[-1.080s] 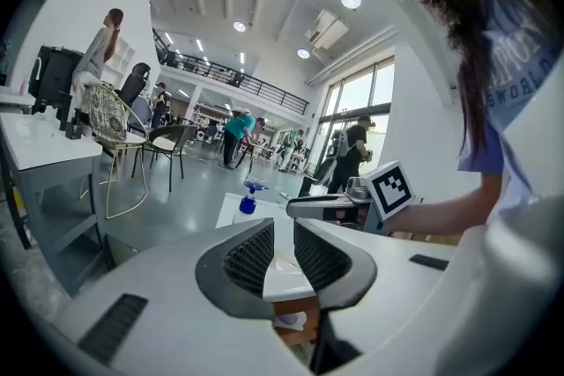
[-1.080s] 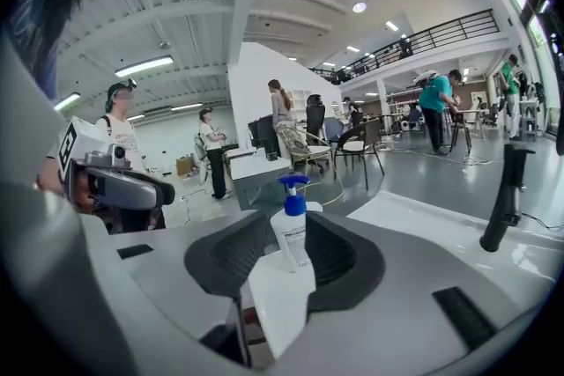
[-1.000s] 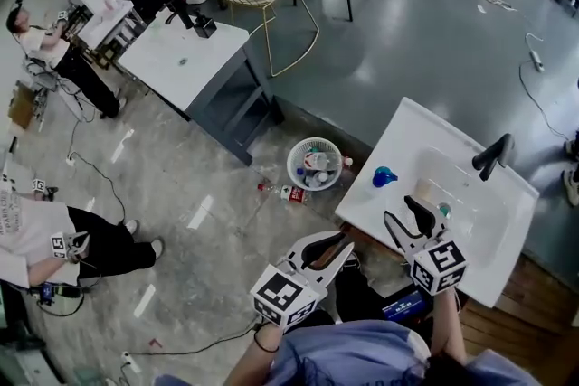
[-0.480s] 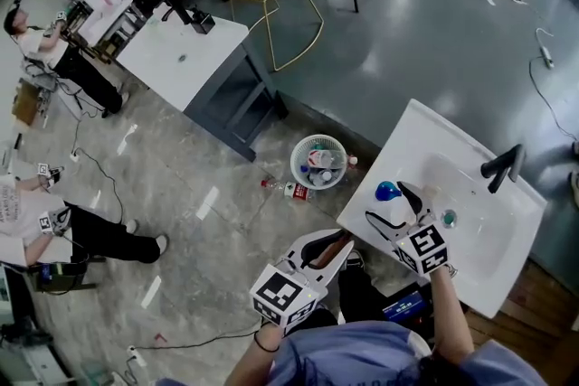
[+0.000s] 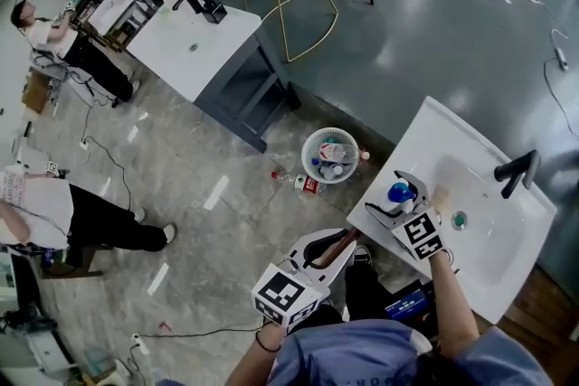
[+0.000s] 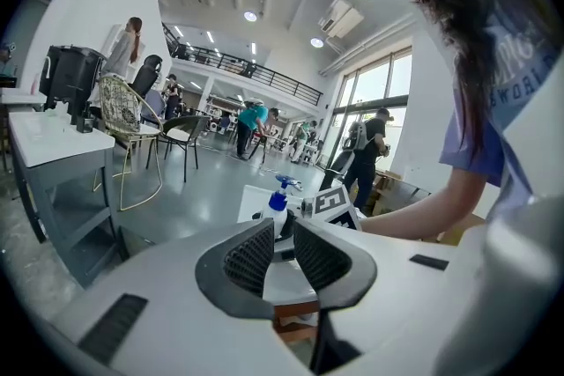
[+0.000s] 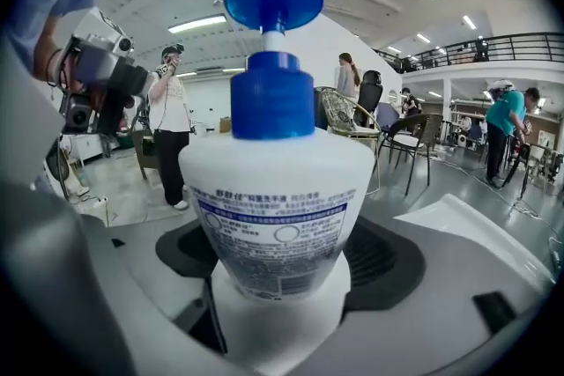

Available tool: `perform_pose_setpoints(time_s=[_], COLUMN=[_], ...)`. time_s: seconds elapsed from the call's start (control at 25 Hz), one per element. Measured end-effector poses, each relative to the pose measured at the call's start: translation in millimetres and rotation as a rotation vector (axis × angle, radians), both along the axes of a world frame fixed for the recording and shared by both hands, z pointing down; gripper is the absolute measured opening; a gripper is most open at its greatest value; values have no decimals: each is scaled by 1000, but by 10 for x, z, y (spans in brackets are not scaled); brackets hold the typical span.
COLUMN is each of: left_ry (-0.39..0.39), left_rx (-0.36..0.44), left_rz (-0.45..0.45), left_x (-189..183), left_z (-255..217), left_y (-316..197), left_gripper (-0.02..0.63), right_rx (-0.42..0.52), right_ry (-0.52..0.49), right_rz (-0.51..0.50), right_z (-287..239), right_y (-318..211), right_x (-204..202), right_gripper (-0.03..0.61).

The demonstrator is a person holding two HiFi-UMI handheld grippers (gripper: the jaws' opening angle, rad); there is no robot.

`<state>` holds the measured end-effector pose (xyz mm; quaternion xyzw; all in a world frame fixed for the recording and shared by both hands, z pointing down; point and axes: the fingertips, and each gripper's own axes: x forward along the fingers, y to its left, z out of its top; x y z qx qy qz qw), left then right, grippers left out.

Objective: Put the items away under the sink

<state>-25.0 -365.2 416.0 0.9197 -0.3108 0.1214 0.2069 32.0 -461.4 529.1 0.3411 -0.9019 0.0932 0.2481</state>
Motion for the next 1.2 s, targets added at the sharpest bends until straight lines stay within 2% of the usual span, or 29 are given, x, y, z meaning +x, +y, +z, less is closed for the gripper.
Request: perform_pose_setpoints(time_s=[0.16, 0.32, 0.56, 0.72, 0.96, 1.2], left_ry=[-13, -20, -26, -31, -33, -24], left_rx=[-3, 1, 1, 4, 16, 38], left_rz=[-9, -18, -17, -21, -40, -58], left_x=[-52, -86, -115, -146, -227, -316], left_z=[3, 9, -29, -42, -81, -147], left_y=[26, 46, 140, 217, 303, 443], left_gripper=[66, 66, 66, 66, 66, 66], right_rx=[-18, -11, -10, -4, 53, 71], right_ry=[-37, 0, -6, -51, -44, -46], right_rz=[-7, -4, 36, 71, 85, 93], right_z=[-35, -3, -26, -156, -427, -705], right_y=[20, 42, 160, 226, 270, 439], right_x=[-38, -3, 5, 4, 43, 34], right_gripper=[391, 373, 370, 368, 368, 368])
